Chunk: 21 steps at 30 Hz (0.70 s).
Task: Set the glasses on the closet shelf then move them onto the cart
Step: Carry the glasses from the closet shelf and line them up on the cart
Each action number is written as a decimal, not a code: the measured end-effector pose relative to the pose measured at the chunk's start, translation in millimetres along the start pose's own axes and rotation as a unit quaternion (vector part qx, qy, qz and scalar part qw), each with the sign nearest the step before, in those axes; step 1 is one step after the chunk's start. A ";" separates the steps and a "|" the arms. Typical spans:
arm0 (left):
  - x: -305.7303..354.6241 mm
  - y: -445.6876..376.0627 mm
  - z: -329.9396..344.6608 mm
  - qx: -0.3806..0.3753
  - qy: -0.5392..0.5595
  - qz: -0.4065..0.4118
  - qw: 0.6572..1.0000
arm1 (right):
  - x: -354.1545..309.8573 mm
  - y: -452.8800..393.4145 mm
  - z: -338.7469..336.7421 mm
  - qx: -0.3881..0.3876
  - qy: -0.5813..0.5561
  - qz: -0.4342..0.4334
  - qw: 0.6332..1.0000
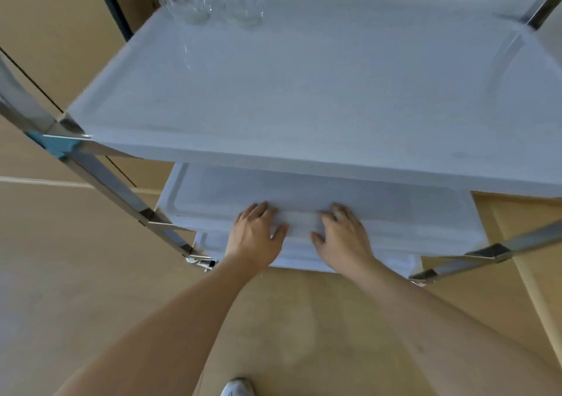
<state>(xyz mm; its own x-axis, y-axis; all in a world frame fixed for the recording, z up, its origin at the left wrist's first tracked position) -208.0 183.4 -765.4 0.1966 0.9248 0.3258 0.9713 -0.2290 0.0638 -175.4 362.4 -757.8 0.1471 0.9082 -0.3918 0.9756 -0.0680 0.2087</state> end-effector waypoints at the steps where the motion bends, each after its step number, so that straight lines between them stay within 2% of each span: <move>1: 5.9 12.7 -8.4 -0.029 -0.002 -0.008 1.000 | -1.1 15.4 -3.3 -0.040 -0.003 0.009 0.999; 3: 20.4 34.3 -28.7 -0.068 -0.020 -0.006 0.997 | -5.3 42.8 -13.6 -0.101 -0.013 0.029 0.994; 5: 36.5 55.1 -48.5 -0.092 -0.033 0.008 0.995 | -12.7 66.2 -29.9 -0.117 -0.017 0.037 0.992; 11: 93.5 112.7 -123.3 -0.127 -0.040 0.021 0.991 | -37.1 138.6 -103.8 -0.094 -0.037 0.037 0.994; 21: 235.3 148.4 -292.9 -0.089 -0.062 0.091 0.990 | -46.0 233.2 -292.2 -0.030 -0.052 0.060 0.996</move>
<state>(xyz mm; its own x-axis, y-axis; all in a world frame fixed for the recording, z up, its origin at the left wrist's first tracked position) -56.7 277.9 -403.0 0.3914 0.8911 0.2298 0.8819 -0.4345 0.1828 -2.2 425.5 -429.3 0.2802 0.8477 -0.4505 0.9392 -0.1451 0.3111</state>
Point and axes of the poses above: each hand's wrist, its own y-axis away from the middle knuckle, its own z-axis out of the palm, x = y × z, the point moved 7 cm from there along -y, towards the middle knuckle, and after that the axes turned 8 degrees about -y, right-handed, at the moved point
